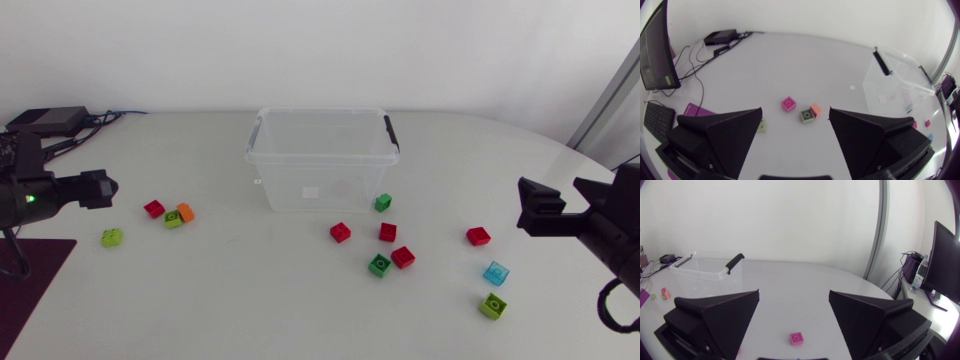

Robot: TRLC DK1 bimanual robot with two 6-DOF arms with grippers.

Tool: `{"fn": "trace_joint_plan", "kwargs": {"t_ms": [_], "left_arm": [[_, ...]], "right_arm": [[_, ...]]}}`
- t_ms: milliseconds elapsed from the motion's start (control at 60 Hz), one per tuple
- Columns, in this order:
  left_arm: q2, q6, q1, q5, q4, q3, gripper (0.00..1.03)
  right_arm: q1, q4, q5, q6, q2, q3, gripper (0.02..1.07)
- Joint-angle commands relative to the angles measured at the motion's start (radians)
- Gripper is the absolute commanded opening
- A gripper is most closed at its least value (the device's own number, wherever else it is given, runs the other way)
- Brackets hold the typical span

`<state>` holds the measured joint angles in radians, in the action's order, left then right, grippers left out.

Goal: Pick up the duplo bricks and place them in the container

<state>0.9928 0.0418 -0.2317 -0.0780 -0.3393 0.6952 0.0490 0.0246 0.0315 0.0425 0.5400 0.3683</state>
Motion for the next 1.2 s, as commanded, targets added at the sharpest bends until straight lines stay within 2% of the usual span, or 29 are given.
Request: {"fn": "trace_joint_plan", "kwargs": {"t_ms": [0, 33, 67, 133, 250, 367, 500, 683, 867, 967, 1117, 1183], "left_arm": [[0.138, 0.063, -0.026, -0.012, -0.061, 0.078, 0.92], [0.176, 0.066, -0.031, -0.014, -0.09, 0.099, 0.92], [0.285, 0.087, -0.034, -0.014, -0.224, 0.176, 0.93], [0.409, 0.082, -0.049, -0.054, -0.353, 0.248, 0.94], [0.563, 0.036, -0.09, -0.071, -0.356, 0.299, 0.9], [0.609, 0.04, -0.103, -0.055, -0.316, 0.316, 0.91], [0.696, 0.038, -0.123, 0.024, -0.303, 0.383, 0.96], [0.784, 0.038, -0.153, 0.133, -0.308, 0.46, 0.96], [0.891, 0.01, -0.153, 0.149, -0.319, 0.521, 0.96], [0.925, -0.01, -0.152, 0.149, -0.314, 0.533, 0.9], [0.94, -0.026, -0.155, 0.121, -0.251, 0.53, 0.62], [0.942, -0.036, -0.152, 0.115, -0.227, 0.524, 0.57]], "right_arm": [[0.011, 0.012, 0.025, -0.036, 0.021, 0.004, 1.03], [0.009, 0.043, 0.041, -0.05, 0.021, 0.008, 1.03], [0.008, 0.078, 0.07, -0.053, 0.023, 0.014, 1.02], [-0.011, 0.118, 0.088, -0.056, 0.034, 0.024, 1.02], [-0.023, 0.205, 0.111, -0.064, 0.089, 0.066, 1.02], [-0.017, 0.207, 0.102, -0.064, 0.098, 0.049, 1.02], [-0.014, 0.218, 0.099, -0.066, 0.109, 0.041, 1.02], [-0.035, 0.27, 0.099, -0.064, 0.133, 0.083, 1.02], [-0.028, 0.294, 0.102, -0.062, 0.198, 0.126, 1.02], [-0.024, 0.294, 0.102, -0.061, 0.215, 0.138, 1.02], [-0.02, 0.302, 0.102, -0.026, 0.252, 0.153, 1.02], [0.003, 0.347, 0.102, 0.002, 0.299, 0.189, 1.02]]}}
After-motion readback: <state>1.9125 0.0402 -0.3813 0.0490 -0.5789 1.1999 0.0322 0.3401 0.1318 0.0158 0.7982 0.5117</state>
